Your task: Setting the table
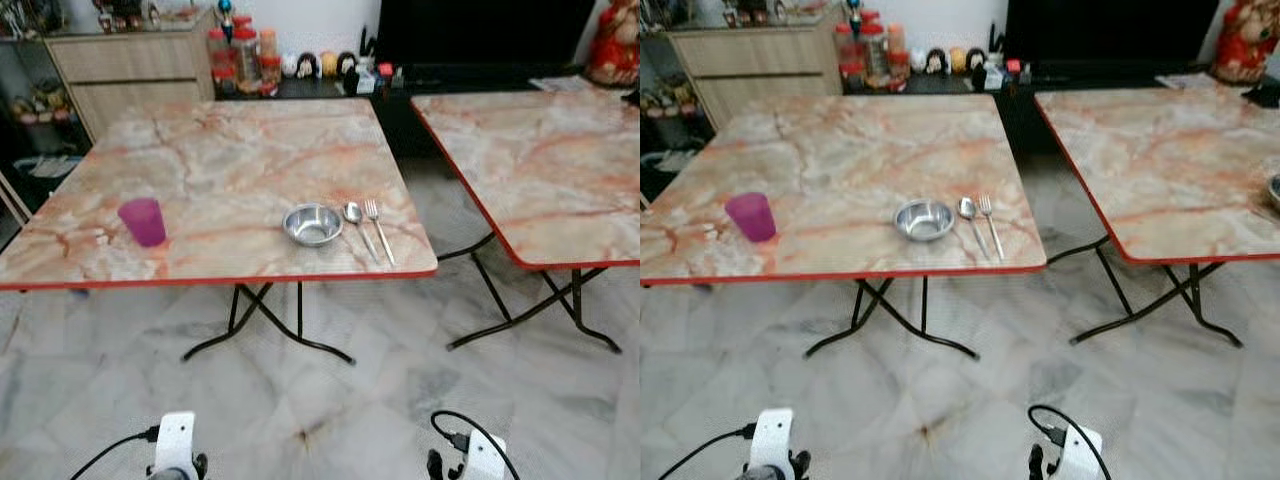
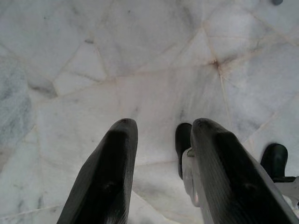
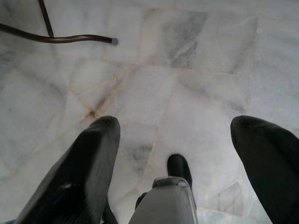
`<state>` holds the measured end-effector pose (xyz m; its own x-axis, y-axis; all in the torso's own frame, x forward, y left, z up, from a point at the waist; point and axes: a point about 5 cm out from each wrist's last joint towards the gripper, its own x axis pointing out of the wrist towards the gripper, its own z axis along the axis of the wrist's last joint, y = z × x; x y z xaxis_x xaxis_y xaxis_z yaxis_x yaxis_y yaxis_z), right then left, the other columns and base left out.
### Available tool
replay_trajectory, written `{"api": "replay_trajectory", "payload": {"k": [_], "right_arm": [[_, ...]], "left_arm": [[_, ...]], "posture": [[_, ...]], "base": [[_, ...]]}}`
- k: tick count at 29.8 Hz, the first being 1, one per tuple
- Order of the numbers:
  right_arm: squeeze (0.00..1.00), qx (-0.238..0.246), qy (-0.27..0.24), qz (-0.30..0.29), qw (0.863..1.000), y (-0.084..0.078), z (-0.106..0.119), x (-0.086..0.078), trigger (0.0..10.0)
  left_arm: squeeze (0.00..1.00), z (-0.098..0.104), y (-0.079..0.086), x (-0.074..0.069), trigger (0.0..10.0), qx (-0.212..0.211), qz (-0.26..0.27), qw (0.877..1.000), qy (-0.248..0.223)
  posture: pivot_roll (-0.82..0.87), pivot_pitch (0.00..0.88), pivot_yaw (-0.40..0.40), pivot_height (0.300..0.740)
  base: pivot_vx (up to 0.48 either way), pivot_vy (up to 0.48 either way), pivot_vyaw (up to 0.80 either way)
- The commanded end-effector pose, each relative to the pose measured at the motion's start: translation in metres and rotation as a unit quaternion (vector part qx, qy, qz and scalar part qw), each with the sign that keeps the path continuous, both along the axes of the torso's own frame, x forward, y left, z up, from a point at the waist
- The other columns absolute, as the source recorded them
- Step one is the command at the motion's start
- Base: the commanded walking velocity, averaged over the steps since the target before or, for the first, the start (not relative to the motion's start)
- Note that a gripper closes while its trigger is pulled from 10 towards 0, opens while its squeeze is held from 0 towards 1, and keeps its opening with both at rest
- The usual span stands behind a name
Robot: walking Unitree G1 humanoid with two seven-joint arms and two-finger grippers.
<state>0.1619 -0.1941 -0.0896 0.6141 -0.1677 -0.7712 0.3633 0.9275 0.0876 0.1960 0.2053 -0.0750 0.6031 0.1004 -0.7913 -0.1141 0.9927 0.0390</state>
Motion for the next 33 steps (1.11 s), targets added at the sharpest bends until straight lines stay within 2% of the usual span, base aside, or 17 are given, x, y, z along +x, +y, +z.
{"api": "replay_trajectory", "payload": {"k": [1, 7, 14, 33], "right_arm": [[0.0, -0.004, -0.002, -0.007, 1.0, -0.005, 0.001, 0.001, 10.0], [0.0, -0.005, 0.0, -0.005, 1.0, -0.005, 0.001, 0.001, 10.0], [0.0, -0.005, -0.001, -0.008, 1.0, -0.005, 0.001, 0.002, 10.0], [0.0, -0.01, 0.002, 0.002, 1.0, -0.007, 0.001, 0.001, 10.0]], "left_arm": [[0.0, 0.005, -0.004, 0.01, 10.0, -0.005, 0.0, 1.0, -0.022], [0.0, 0.007, -0.005, 0.013, 10.0, -0.01, 0.0, 0.999, -0.031], [0.0, 0.004, -0.002, 0.007, 10.0, 0.008, -0.007, 1.0, -0.016], [0.0, 0.003, 0.006, 0.003, 10.0, 0.022, 0.003, 1.0, -0.011]], "posture": [[-0.01, 0.0, 0.01, 0.74], [0.0, 0.0, 0.006, 0.74], [-0.01, 0.0, 0.008, 0.74], [-0.01, 0.0, 0.007, 0.74]], "base": [[0.0, 0.0, 0.0], [0.0, 0.0, 0.0], [0.0, 0.0, 0.0], [0.0, -0.372, 0.0]]}}
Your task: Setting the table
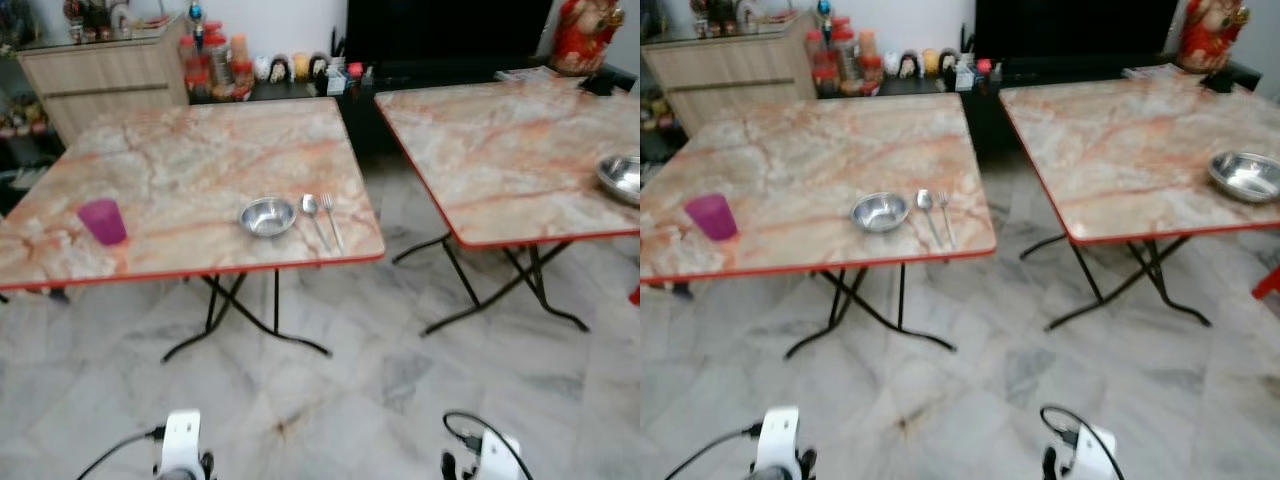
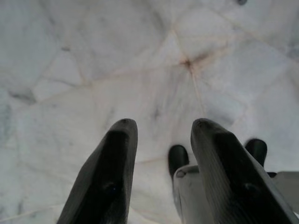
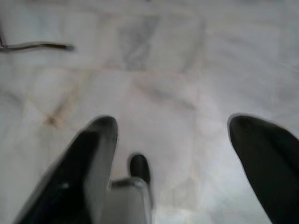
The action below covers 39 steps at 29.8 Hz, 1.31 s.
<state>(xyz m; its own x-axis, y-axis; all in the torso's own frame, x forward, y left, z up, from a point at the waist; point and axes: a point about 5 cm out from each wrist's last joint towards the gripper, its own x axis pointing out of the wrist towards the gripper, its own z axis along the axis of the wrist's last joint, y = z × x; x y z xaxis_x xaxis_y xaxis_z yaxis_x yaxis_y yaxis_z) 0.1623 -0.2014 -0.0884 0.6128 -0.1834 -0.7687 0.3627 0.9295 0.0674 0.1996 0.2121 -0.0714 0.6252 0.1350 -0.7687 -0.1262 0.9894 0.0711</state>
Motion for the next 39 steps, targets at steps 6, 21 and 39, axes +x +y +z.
{"api": "replay_trajectory", "payload": {"k": [6, 21, 39], "right_arm": [[0.0, 0.0, 0.0, 0.003, 1.0, 0.0, 0.0, 0.001, 10.0], [0.0, 0.002, -0.002, 0.004, 1.0, -0.001, 0.001, 0.002, 10.0], [0.0, -0.005, 0.003, 0.006, 1.0, -0.005, 0.001, 0.001, 10.0]], "left_arm": [[0.0, 0.0, 0.002, -0.001, 10.0, 0.004, 0.012, 1.0, -0.002], [0.0, 0.002, 0.005, 0.001, 10.0, -0.008, 0.045, 0.999, -0.027], [0.0, -0.003, 0.003, -0.008, 10.0, -0.012, 0.052, 0.999, -0.007]], "posture": [[-0.01, 0.0, 0.001, 0.74], [0.0, 0.0, -0.015, 0.74], [-0.01, 0.0, -0.028, 0.74]], "base": [[0.0, -0.132, 0.0], [0.051, 0.0, 0.0], [0.28, 0.0, 0.0]]}}
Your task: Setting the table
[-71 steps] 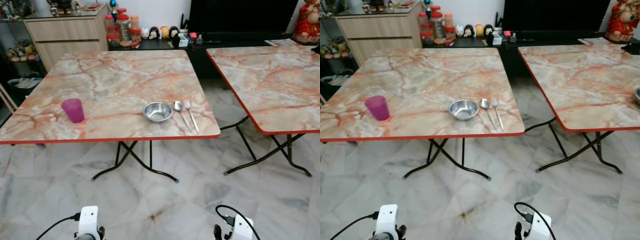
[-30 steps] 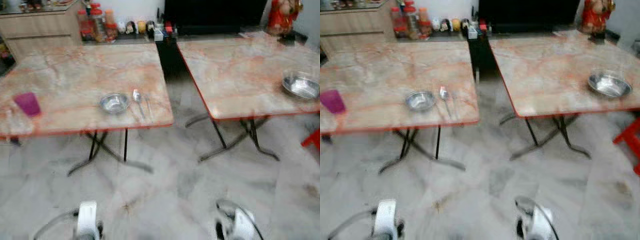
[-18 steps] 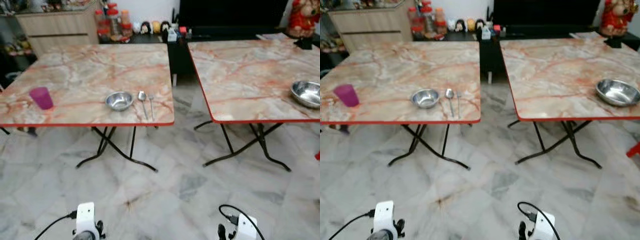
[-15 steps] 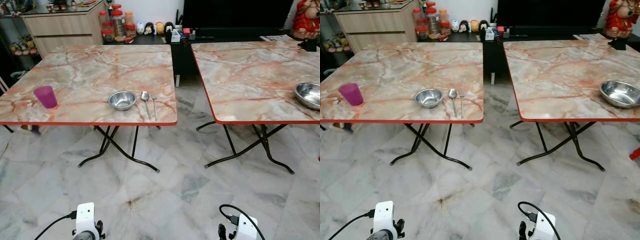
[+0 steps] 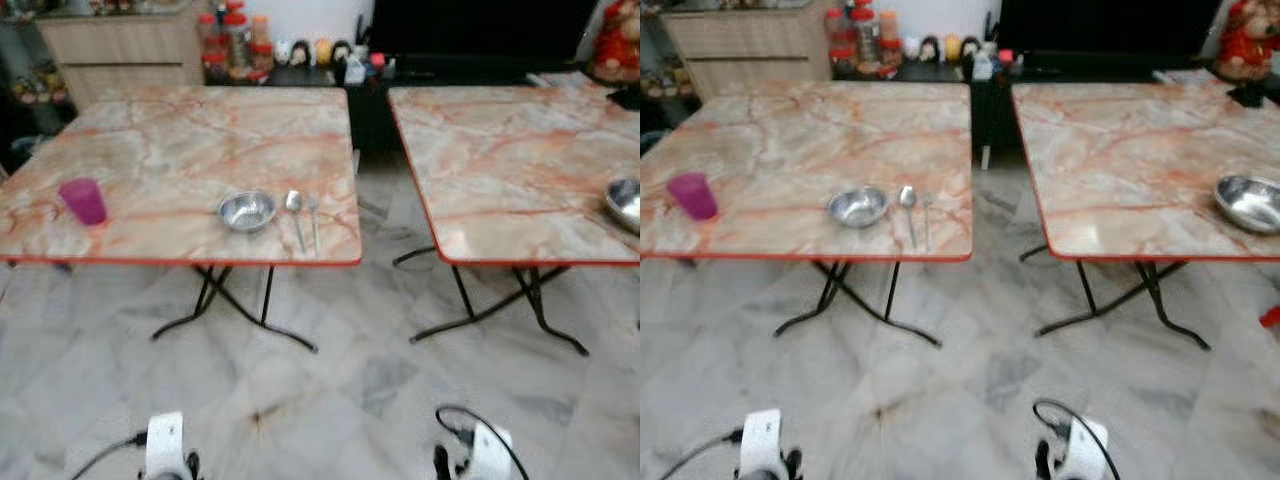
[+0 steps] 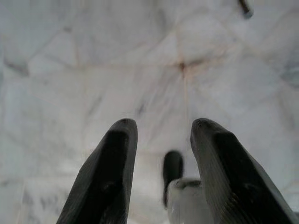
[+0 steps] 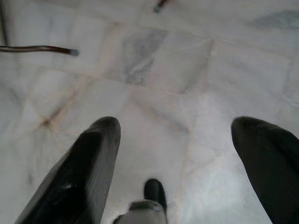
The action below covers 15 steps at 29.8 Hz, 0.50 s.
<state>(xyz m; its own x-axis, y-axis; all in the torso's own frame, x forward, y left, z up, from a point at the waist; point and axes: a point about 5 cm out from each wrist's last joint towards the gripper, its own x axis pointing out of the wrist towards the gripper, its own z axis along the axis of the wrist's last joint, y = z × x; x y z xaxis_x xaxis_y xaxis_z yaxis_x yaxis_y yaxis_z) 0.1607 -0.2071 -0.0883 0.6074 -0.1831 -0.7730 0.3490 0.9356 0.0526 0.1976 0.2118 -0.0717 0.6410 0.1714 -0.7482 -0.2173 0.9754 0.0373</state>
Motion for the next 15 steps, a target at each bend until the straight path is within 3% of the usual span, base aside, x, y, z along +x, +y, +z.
{"api": "replay_trajectory", "payload": {"k": [1, 15], "right_arm": [[0.0, 0.001, -0.002, -0.001, 1.0, 0.0003, 0.0011, 0.0029, 10.0], [0.0, 0.003, -0.004, 0.003, 1.0, 0.0023, 0.0016, 0.005, 10.0]], "left_arm": [[0.0, -0.0029, 0.0031, -0.0061, 10.0, 0.001, 0.007, 1.0, 0.013], [0.0, -0.0029, 0.0053, -0.007, 10.0, 0.002, 0.012, 1.0, 0.014]], "posture": [[-0.01, 0.0, -0.028, 0.74], [0.0, 0.0, -0.027, 0.74]], "base": [[0.285, 0.0, 0.0], [0.288, 0.0, 0.0]]}}
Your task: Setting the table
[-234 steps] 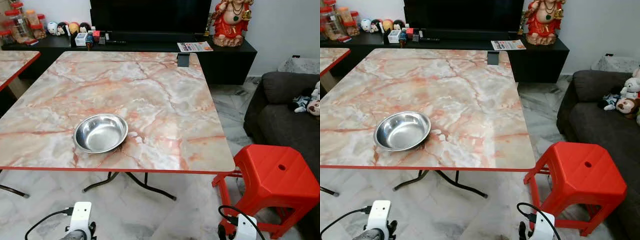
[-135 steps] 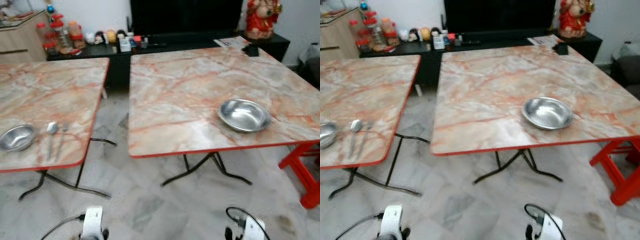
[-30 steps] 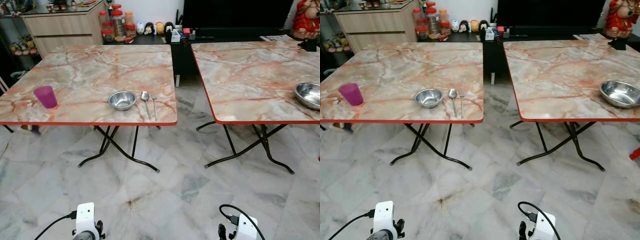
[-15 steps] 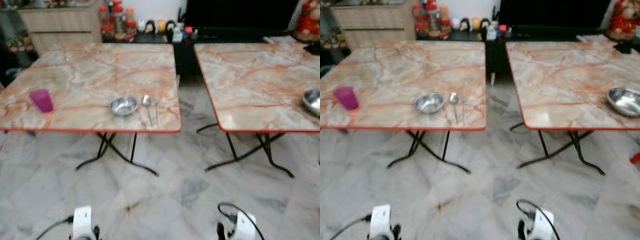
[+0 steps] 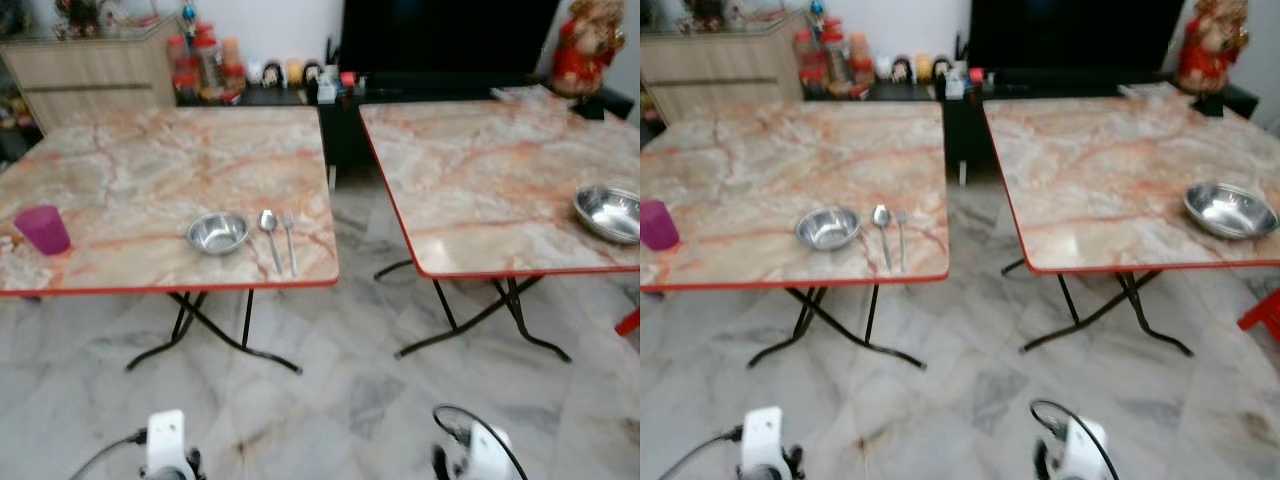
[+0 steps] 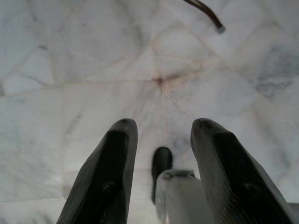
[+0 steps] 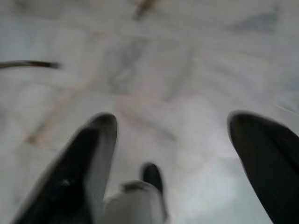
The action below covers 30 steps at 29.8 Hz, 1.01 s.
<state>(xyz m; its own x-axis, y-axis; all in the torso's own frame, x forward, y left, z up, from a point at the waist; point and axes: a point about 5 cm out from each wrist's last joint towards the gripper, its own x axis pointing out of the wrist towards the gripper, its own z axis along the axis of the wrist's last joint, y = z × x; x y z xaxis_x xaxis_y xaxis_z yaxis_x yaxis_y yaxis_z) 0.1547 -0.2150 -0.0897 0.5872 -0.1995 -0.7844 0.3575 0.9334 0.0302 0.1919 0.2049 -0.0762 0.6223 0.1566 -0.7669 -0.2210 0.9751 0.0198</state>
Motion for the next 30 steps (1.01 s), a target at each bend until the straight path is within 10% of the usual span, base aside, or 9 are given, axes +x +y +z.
{"api": "replay_trajectory", "payload": {"k": [1, 30], "right_arm": [[0.0, 0.01, -0.015, 0.007, 1.0, 0.0103, 0.0028, 0.0108, 10.0], [0.0, 0.012, -0.017, 0.01, 1.0, 0.0129, 0.0021, 0.0096, 10.0]], "left_arm": [[0.0, 0.0017, 0.0122, -0.0012, 10.0, 0.014, 0.009, 1.0, 0.002], [0.0, 0.0016, 0.0138, -0.002, 10.0, 0.017, 0.0, 1.0, 0.004]], "posture": [[0.0, 0.0, -0.027, 0.74], [0.0, 0.0, -0.016, 0.74]], "base": [[0.289, 0.0, 0.0], [0.289, 0.0, 0.09]]}}
